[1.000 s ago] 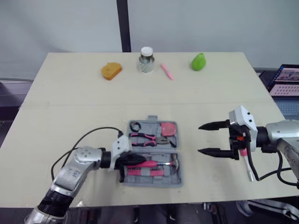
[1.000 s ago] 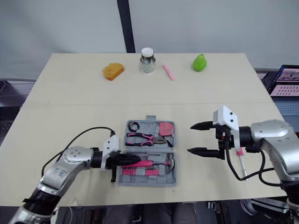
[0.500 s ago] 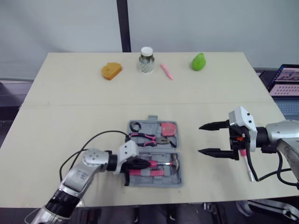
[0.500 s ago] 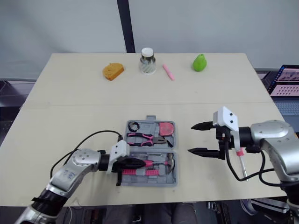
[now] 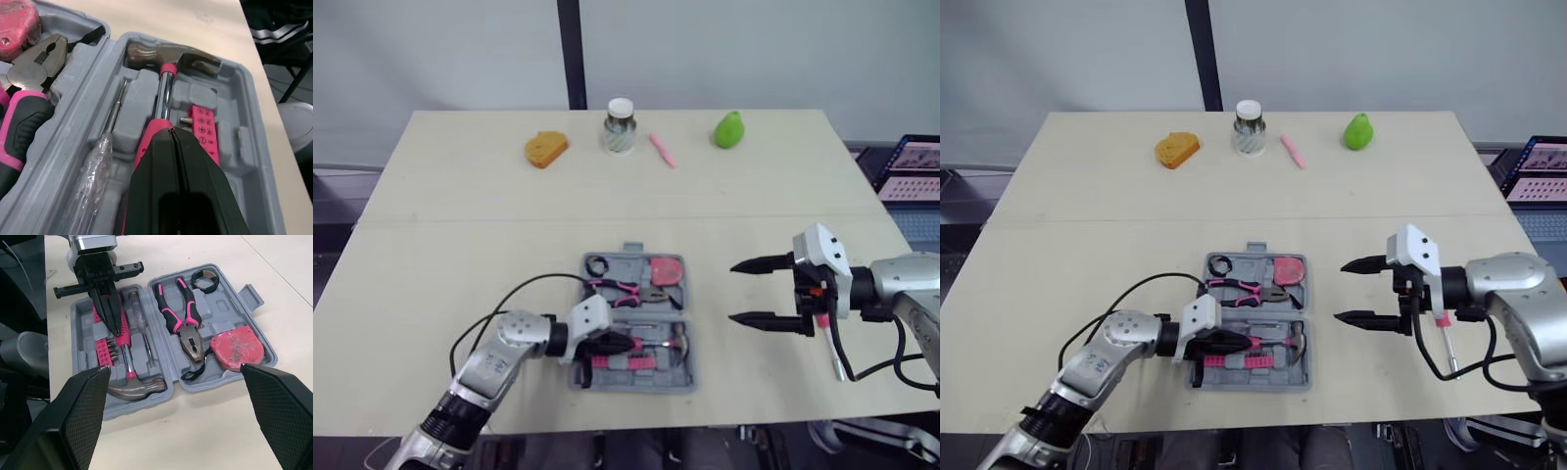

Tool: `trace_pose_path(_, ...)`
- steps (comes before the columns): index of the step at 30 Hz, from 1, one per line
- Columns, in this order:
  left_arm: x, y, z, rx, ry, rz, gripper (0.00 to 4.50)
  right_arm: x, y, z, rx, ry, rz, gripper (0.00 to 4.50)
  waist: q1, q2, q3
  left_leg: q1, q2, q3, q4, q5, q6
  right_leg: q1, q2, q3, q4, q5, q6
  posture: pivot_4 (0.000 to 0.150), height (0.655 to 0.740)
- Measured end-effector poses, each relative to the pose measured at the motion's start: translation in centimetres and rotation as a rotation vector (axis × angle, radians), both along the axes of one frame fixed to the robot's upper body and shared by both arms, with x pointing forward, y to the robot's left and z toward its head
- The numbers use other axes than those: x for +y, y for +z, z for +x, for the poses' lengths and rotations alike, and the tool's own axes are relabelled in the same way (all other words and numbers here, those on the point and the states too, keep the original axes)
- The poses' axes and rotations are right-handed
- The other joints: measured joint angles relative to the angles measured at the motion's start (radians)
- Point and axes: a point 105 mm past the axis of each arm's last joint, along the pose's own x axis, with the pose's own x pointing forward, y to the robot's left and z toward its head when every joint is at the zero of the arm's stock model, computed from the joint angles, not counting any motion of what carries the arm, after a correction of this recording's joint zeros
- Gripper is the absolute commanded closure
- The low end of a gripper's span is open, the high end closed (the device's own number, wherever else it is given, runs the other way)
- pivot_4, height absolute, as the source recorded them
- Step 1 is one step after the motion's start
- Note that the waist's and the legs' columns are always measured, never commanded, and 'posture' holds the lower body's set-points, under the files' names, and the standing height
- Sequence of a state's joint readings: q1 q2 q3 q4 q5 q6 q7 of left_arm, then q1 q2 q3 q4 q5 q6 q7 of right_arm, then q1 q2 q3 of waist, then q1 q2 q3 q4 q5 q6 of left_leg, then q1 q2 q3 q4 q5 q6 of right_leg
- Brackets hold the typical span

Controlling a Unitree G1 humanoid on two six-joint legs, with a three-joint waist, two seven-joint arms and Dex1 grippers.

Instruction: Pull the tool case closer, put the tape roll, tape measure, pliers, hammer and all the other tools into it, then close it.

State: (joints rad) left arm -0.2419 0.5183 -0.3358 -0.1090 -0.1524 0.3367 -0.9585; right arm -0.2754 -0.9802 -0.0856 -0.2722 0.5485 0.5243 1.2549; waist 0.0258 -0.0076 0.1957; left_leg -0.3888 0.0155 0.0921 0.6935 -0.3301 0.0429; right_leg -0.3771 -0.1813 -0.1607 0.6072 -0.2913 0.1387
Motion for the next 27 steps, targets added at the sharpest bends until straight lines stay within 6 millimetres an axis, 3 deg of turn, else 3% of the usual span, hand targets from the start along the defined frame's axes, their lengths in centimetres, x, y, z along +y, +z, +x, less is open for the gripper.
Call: trace_pose_path(27, -0.49, -0.49, -0.09, -0.124, -0.076, 0.11, 4.43, -0.18, -0.25, 0.05, -0.003, -0.009, -0.018, 0.0, 0.0, 0.003, -0.002, 0.002, 0.0, 0.0, -0.001, 0.0, 0.0, 0.002, 0.0, 0.0, -0.001, 0.0, 0.0, 0.15, 0.74)
